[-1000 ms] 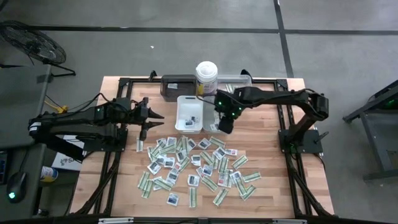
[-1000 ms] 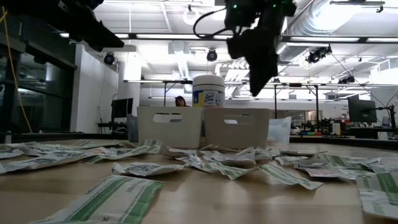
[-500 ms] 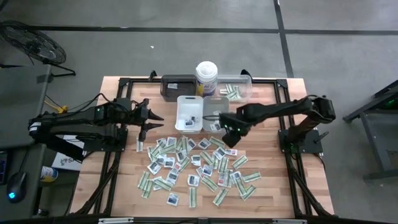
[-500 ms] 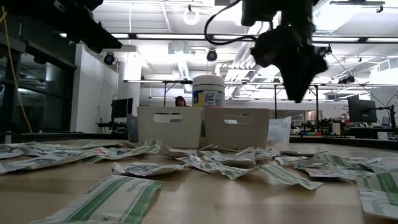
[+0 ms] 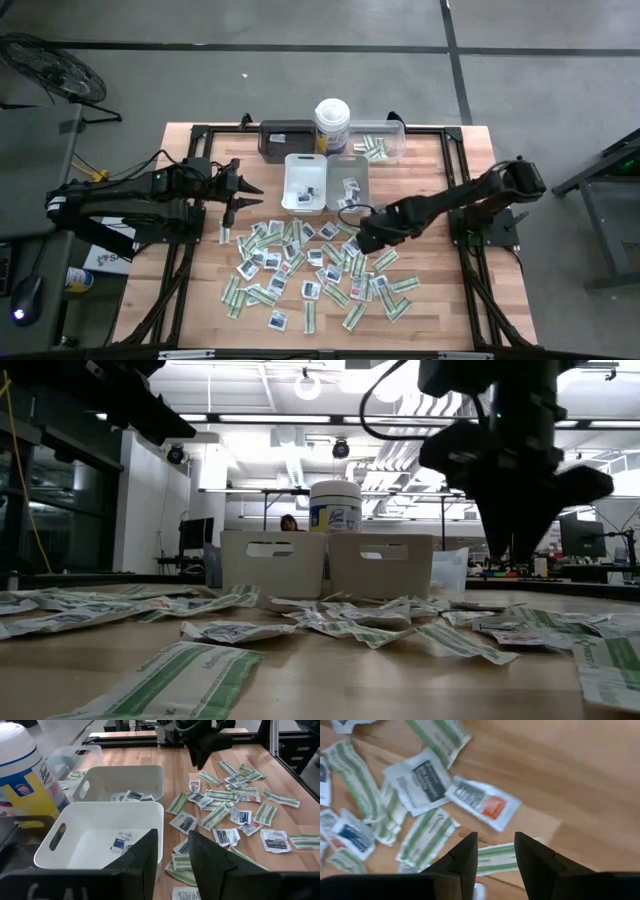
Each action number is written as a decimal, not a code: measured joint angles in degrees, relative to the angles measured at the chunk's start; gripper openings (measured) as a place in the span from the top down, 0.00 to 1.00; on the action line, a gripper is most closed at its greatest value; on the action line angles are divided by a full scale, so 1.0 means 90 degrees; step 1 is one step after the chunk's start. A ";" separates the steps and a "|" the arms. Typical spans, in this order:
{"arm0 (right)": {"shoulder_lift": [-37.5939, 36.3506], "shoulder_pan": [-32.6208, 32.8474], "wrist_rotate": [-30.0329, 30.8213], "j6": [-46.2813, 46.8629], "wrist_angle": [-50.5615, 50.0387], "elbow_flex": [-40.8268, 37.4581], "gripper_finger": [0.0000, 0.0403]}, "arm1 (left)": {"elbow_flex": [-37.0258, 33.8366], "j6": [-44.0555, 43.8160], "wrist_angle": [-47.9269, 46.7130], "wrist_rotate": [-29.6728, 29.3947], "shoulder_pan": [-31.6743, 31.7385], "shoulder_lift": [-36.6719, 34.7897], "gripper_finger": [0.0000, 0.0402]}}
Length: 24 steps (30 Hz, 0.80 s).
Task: Pick & Place First Aid Supplies
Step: Put the ointment into the black transparent bin
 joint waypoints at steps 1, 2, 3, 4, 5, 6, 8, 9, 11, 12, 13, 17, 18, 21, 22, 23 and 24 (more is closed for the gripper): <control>0.0000 0.0053 0.0023 0.0202 0.0189 -0.0120 0.70 | 0.0002 0.0002 -0.0002 0.0000 0.0000 0.0000 0.74; 0.0002 0.0106 0.0044 0.0383 0.0377 -0.0246 0.70 | 0.0000 0.0002 -0.0002 0.0000 0.0000 0.0000 0.74; 0.0002 0.0146 0.0058 0.0545 0.0562 -0.0368 0.70 | 0.0000 0.0002 -0.0002 0.0000 0.0000 0.0000 0.74; 0.0002 0.0170 0.0077 0.0679 0.0780 -0.0502 0.70 | 0.0001 0.0002 -0.0007 0.0000 0.0000 0.0000 0.74; 0.0002 0.0188 0.0082 0.0807 0.0992 -0.0621 0.70 | 0.0001 0.0005 -0.0014 0.0000 0.0000 0.0000 0.74; 0.0002 0.0204 0.0101 0.0927 0.1162 -0.0727 0.70 | 0.0002 0.0007 -0.0022 0.0000 0.0000 0.0000 0.74; 0.0002 0.0214 0.0121 0.1114 0.1350 -0.0901 0.70 | 0.0002 0.0010 -0.0033 0.0001 0.0000 0.0000 0.74; 0.0002 0.0214 0.0149 0.1145 0.1481 -0.0968 0.70 | 0.0002 0.0010 -0.0060 0.0002 0.0000 0.0000 0.74; 0.0002 0.0214 0.0163 0.1157 0.1669 -0.1027 0.69 | 0.0002 0.0012 -0.0132 0.0005 0.0000 0.0000 0.74; 0.0002 0.0214 0.0167 0.1159 0.1671 -0.1038 0.69 | 0.0002 0.0012 -0.0151 0.0005 0.0000 0.0000 0.74; 0.0002 0.0214 0.0173 0.1179 0.1658 -0.1057 0.68 | 0.0002 0.0011 -0.0161 0.0005 0.0000 0.0000 0.74; 0.0002 0.0214 0.0300 0.1389 0.1357 -0.1071 0.60 | 0.0002 0.0010 -0.0172 0.0005 0.0000 0.0000 0.74; 0.0002 0.0211 0.0309 0.1408 0.1325 -0.1071 0.58 | 0.0002 0.0010 -0.0172 0.0005 0.0000 0.0000 0.74; 0.0002 0.0211 0.0316 0.1421 0.1339 -0.1071 0.52 | 0.0002 -0.0002 -0.0172 0.0005 0.0000 0.0000 0.74; 0.0002 0.0211 0.0316 0.1421 0.1438 -0.1071 0.51 | 0.0002 -0.0020 -0.0172 0.0003 0.0000 0.0000 0.74; 0.0002 0.0211 0.0325 0.1422 0.1541 -0.1068 0.50 | 0.0002 -0.0027 -0.0172 0.0000 0.0000 0.0000 0.74; 0.0002 0.0211 0.0361 0.1430 0.1609 -0.1068 0.49 | 0.0002 -0.0029 -0.0172 0.0000 0.0000 0.0000 0.74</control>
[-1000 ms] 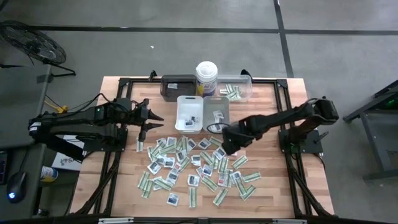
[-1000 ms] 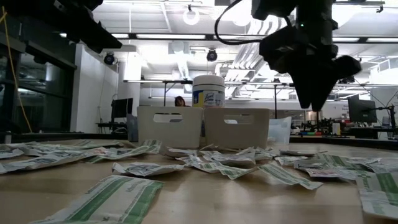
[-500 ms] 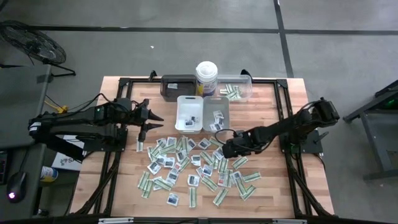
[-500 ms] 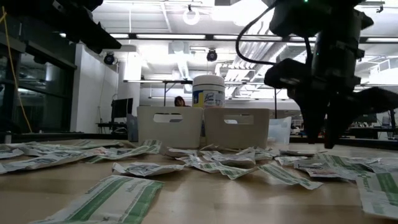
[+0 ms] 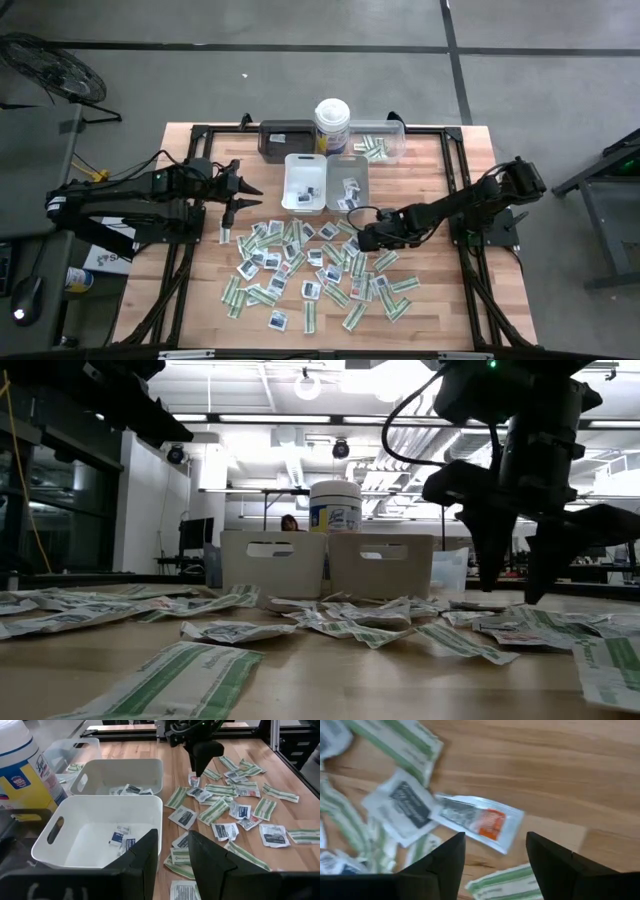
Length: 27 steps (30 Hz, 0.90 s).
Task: Pick & Place First Aid Supplies
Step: Put the ointment into the black transparent bin
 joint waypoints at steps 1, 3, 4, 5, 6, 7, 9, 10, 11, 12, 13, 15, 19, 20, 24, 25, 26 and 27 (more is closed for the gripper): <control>0.0011 0.0000 0.0074 0.0060 0.0037 0.0000 0.49 | 0.0000 0.0000 0.0000 0.0000 0.0000 0.0000 0.74; 0.0064 0.0002 0.0173 0.0191 0.0092 0.0002 0.49 | 0.0000 -0.0005 0.0000 0.0000 0.0000 0.0000 0.74; 0.0099 0.0002 0.0175 0.0206 0.0073 0.0002 0.49 | 0.0000 -0.0005 0.0000 -0.0002 0.0000 0.0000 0.74; 0.0150 0.0000 0.0173 0.0212 0.0039 0.0002 0.49 | 0.0000 -0.0007 0.0000 -0.0002 0.0000 0.0000 0.74; 0.0178 0.0002 0.0171 0.0247 0.0019 0.0002 0.49 | 0.0000 -0.0009 0.0000 -0.0003 0.0000 0.0000 0.74; 0.0207 0.0002 0.0170 0.0271 0.0033 0.0006 0.49 | 0.0000 -0.0018 -0.0002 -0.0005 0.0000 0.0000 0.74; 0.0264 0.0002 0.0164 0.0281 0.0085 0.0015 0.49 | 0.0002 -0.0022 -0.0008 -0.0005 0.0000 0.0000 0.74; 0.0294 0.0002 0.0167 0.0313 0.0112 0.0015 0.49 | 0.0002 -0.0022 -0.0007 -0.0003 0.0000 0.0000 0.74; 0.0316 0.0002 0.0176 0.0352 0.0132 0.0017 0.49 | 0.0002 -0.0022 -0.0010 -0.0002 0.0000 0.0000 0.74; 0.0343 0.0002 0.0183 0.0371 0.0160 0.0017 0.49 | 0.0002 -0.0022 -0.0010 -0.0002 0.0000 0.0000 0.74; 0.0369 0.0002 0.0190 0.0376 0.0178 0.0017 0.49 | 0.0002 -0.0022 -0.0010 -0.0002 0.0000 0.0000 0.74; 0.0411 0.0007 0.0193 0.0376 0.0204 0.0017 0.50 | 0.0002 -0.0022 -0.0010 -0.0005 0.0000 0.0000 0.74; 0.0423 0.0107 0.0251 0.0520 0.0173 0.0017 0.54 | 0.0002 -0.0019 -0.0010 -0.0007 0.0000 0.0000 0.74; 0.0425 0.0134 0.0282 0.0531 0.0156 0.0017 0.55 | 0.0002 -0.0019 -0.0010 -0.0007 0.0000 0.0000 0.74; 0.0458 0.0224 0.0312 0.0543 0.0056 0.0022 0.60 | 0.0002 -0.0012 -0.0010 -0.0057 0.0000 0.0000 0.74; 0.0498 0.0238 0.0312 0.0539 0.0030 0.0033 0.61 | 0.0002 0.0005 -0.0010 -0.0059 0.0000 0.0001 0.74; 0.0537 0.0258 0.0291 0.0513 0.0003 0.0034 0.62 | 0.0002 0.0021 -0.0010 -0.0061 0.0000 0.0000 0.74; 0.0613 0.0267 0.0245 0.0487 -0.0032 0.0042 0.63 | 0.0002 0.0027 -0.0012 -0.0075 0.0000 0.0000 0.74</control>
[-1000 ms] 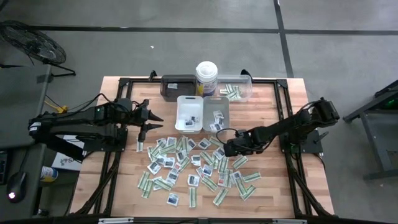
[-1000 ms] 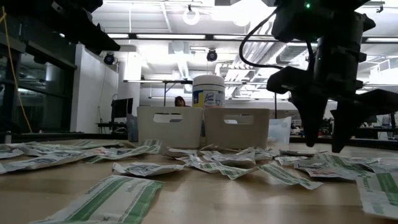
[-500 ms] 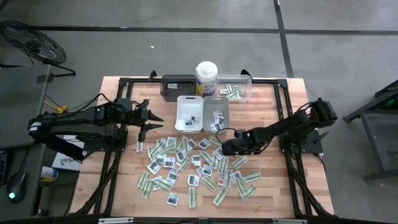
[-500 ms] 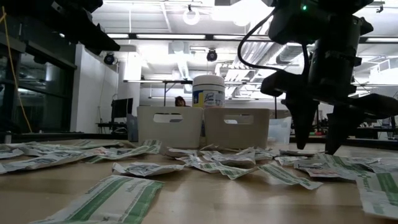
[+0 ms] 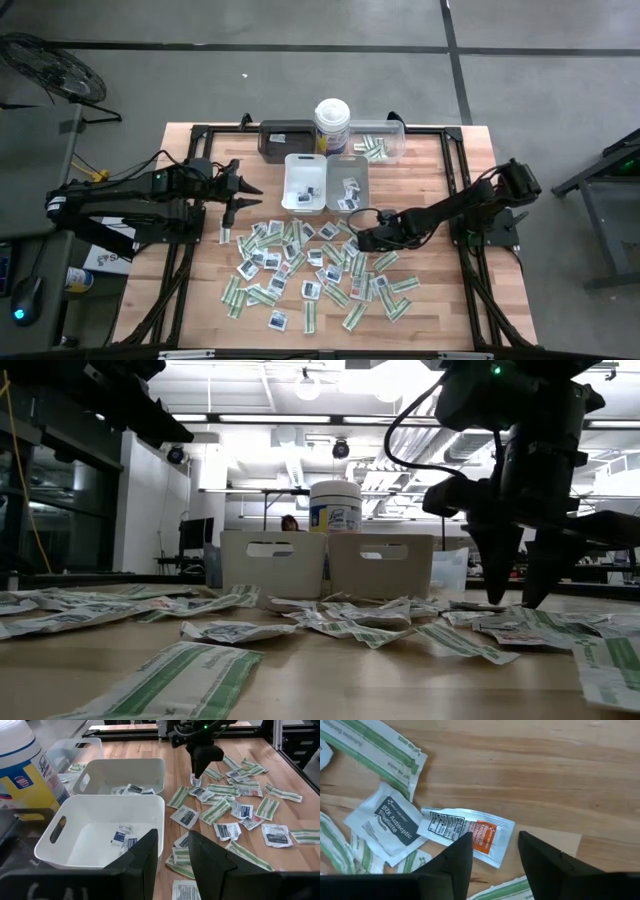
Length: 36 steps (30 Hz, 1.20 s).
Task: Pick & Place First Aid Supplies
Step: Put the ointment into the black transparent bin
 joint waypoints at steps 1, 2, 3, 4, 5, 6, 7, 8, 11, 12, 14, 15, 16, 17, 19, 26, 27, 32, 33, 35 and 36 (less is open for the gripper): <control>0.0071 0.0008 -0.0054 -0.0028 -0.0020 0.0018 0.63 | 0.0000 0.0002 0.0001 -0.0047 0.0000 0.0000 0.74; 0.0117 0.0016 -0.0111 -0.0092 -0.0020 0.0021 0.64 | 0.0000 0.0002 0.0000 -0.0072 0.0000 0.0000 0.74; 0.0148 0.0027 -0.0133 -0.0149 -0.0024 0.0035 0.64 | 0.0000 0.0002 0.0000 -0.0088 0.0000 0.0000 0.74; 0.0156 0.0035 -0.0120 -0.0165 -0.0031 0.0036 0.64 | 0.0000 0.0005 0.0000 -0.0102 0.0000 0.0000 0.74; 0.0156 0.0039 -0.0093 -0.0168 -0.0046 0.0036 0.64 | 0.0000 0.0004 0.0001 -0.0102 0.0000 0.0000 0.74; 0.0156 0.0039 -0.0087 -0.0169 -0.0059 0.0036 0.64 | 0.0000 0.0005 0.0001 -0.0102 0.0000 0.0000 0.74; 0.0156 0.0039 -0.0089 -0.0169 -0.0084 0.0036 0.64 | 0.0000 0.0005 0.0000 -0.0102 0.0000 0.0002 0.74; 0.0156 0.0041 -0.0089 -0.0193 -0.0100 0.0036 0.64 | 0.0000 0.0005 0.0000 -0.0102 0.0000 0.0001 0.74; 0.0156 0.0044 -0.0075 -0.0282 -0.0144 0.0036 0.64 | 0.0000 0.0007 0.0000 -0.0102 0.0000 0.0002 0.74; 0.0156 0.0044 -0.0056 -0.0286 -0.0156 0.0036 0.65 | 0.0000 0.0010 0.0000 -0.0103 0.0000 0.0000 0.74; 0.0156 0.0044 -0.0048 -0.0300 -0.0171 0.0036 0.67 | 0.0000 0.0019 0.0000 -0.0115 0.0000 0.0000 0.74; 0.0156 0.0044 -0.0048 -0.0310 -0.0178 0.0036 0.68 | 0.0000 0.0019 0.0000 -0.0126 0.0000 0.0000 0.74; 0.0156 0.0044 -0.0048 -0.0323 -0.0188 0.0036 0.70 | 0.0000 0.0019 0.0000 -0.0133 0.0000 0.0000 0.74; 0.0156 0.0044 -0.0048 -0.0339 -0.0201 0.0036 0.72 | 0.0000 0.0019 0.0000 -0.0136 0.0000 0.0000 0.74; 0.0156 0.0045 -0.0050 -0.0417 -0.0231 0.0033 0.76 | 0.0000 0.0019 0.0000 -0.0145 0.0000 0.0000 0.74; 0.0156 0.0053 -0.0046 -0.0550 -0.0307 0.0018 0.94 | 0.0000 0.0017 0.0000 -0.0173 0.0000 0.0000 0.74; 0.0156 0.0055 -0.0044 -0.0557 -0.0316 0.0015 0.97 | 0.0000 0.0017 0.0000 -0.0173 0.0000 0.0000 0.74; 0.0156 0.0058 0.0018 -0.0577 -0.0301 0.0009 0.99 | 0.0000 0.0015 0.0000 -0.0170 0.0000 0.0000 0.74; 0.0156 0.0058 0.0045 -0.0575 -0.0284 0.0007 1.00 | 0.0000 0.0012 0.0000 -0.0170 0.0000 0.0000 0.74; 0.0131 0.0063 0.0066 -0.0599 -0.0284 0.0004 1.00 | 0.0000 -0.0010 0.0000 -0.0170 0.0000 0.0000 0.74; 0.0100 0.0063 0.0078 -0.0601 -0.0304 0.0004 1.00 | 0.0000 -0.0021 0.0000 -0.0170 0.0000 0.0001 0.74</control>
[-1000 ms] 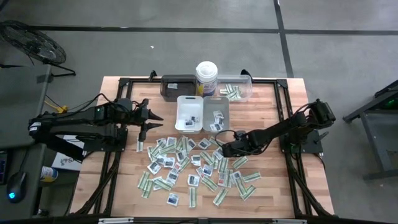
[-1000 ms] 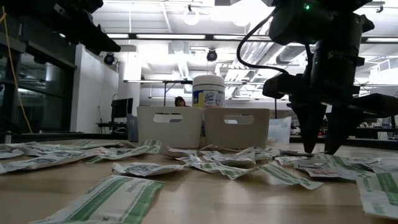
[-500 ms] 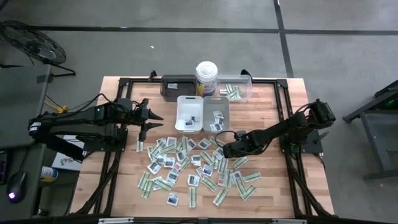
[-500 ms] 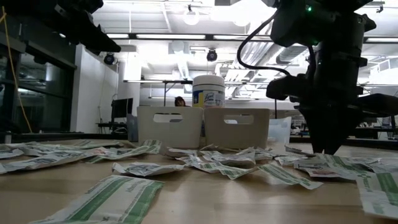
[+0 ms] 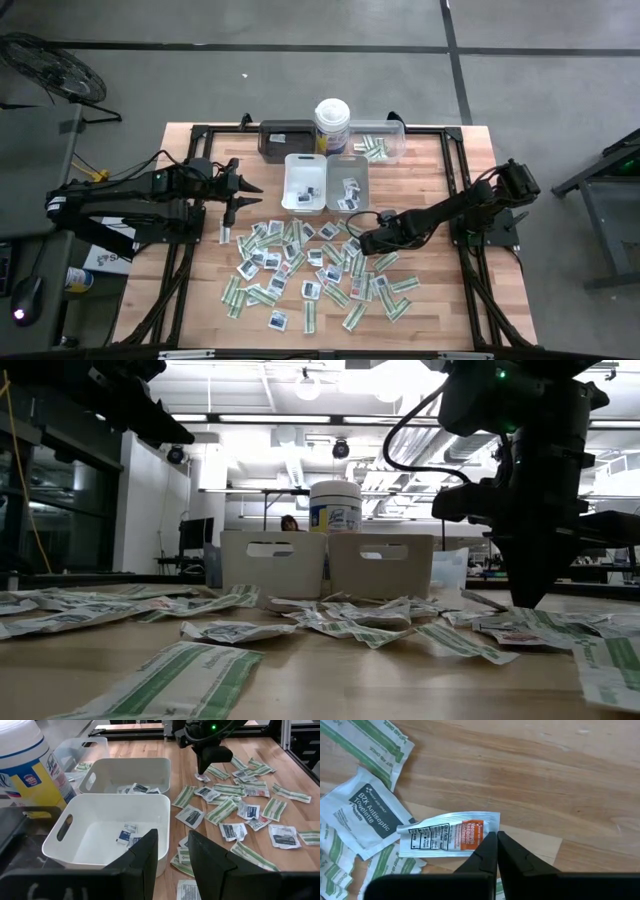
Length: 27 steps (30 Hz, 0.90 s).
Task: Pick & Place First Aid Supplies
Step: Put the ointment into the black transparent bin
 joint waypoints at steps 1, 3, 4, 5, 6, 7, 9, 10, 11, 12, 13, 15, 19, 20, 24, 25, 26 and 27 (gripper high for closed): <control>-0.0031 0.0000 0.0019 -0.0009 -0.0032 0.0009 1.00 | 0.0000 -0.0001 0.0000 0.0000 0.0000 -0.0001 0.74; -0.0143 0.0000 0.0067 -0.0020 -0.0088 0.0030 1.00 | 0.0000 -0.0001 0.0000 0.0002 0.0000 -0.0001 0.74; -0.0231 0.0000 0.0109 -0.0018 -0.0083 0.0027 1.00 | 0.0000 -0.0001 0.0000 0.0002 0.0000 -0.0001 0.74; -0.0313 0.0000 0.0157 -0.0018 -0.0093 0.0026 1.00 | 0.0000 -0.0001 -0.0001 0.0002 0.0000 0.0000 0.74; -0.0387 0.0000 0.0219 -0.0020 -0.0107 0.0012 1.00 | 0.0000 -0.0001 -0.0002 0.0002 0.0000 0.0000 0.74; -0.0471 0.0003 0.0287 -0.0020 -0.0120 -0.0002 1.00 | 0.0000 -0.0001 0.0000 0.0002 0.0000 -0.0001 0.74; -0.0645 0.0004 0.0435 -0.0022 -0.0143 0.0003 1.00 | 0.0000 -0.0001 -0.0002 0.0005 0.0000 0.0000 0.74; -0.0730 0.0002 0.0507 -0.0029 -0.0163 0.0015 1.00 | 0.0000 -0.0001 -0.0002 0.0005 0.0000 0.0002 0.74; -0.0790 0.0001 0.0543 -0.0067 -0.0170 0.0017 1.00 | 0.0000 -0.0001 -0.0002 0.0007 0.0000 0.0002 0.74; -0.0829 -0.0005 0.0563 -0.0107 -0.0179 0.0017 1.00 | 0.0000 -0.0001 -0.0002 0.0007 0.0000 -0.0001 0.74; -0.0875 -0.0007 0.0573 -0.0156 -0.0181 0.0017 1.00 | 0.0000 -0.0001 -0.0002 0.0009 0.0000 -0.0001 0.74; -0.0978 -0.0005 0.0590 -0.0223 -0.0158 0.0018 1.00 | 0.0000 0.0002 -0.0001 0.0024 0.0000 0.0000 0.74; -0.1127 -0.0002 0.0560 -0.0421 -0.0047 0.0024 1.00 | 0.0000 -0.0001 -0.0002 0.0048 0.0000 0.0002 0.74; -0.1178 -0.0002 0.0535 -0.0490 -0.0032 0.0024 1.00 | 0.0000 -0.0003 -0.0002 0.0071 0.0000 0.0000 0.74; -0.1449 -0.0002 0.0554 -0.0719 -0.0013 0.0032 1.00 | 0.0000 -0.0005 -0.0002 0.0097 0.0000 0.0000 0.74; -0.1532 -0.0005 0.0597 -0.0797 -0.0019 0.0032 1.00 | 0.0000 -0.0006 -0.0002 0.0108 0.0000 0.0000 0.74; -0.1623 -0.0005 0.0655 -0.0871 -0.0017 0.0034 1.00 | 0.0000 -0.0007 0.0000 0.0123 0.0000 0.0002 0.74; -0.1723 -0.0006 0.0711 -0.0940 -0.0017 0.0034 1.00 | 0.0000 -0.0008 -0.0001 0.0123 0.0000 0.0001 0.74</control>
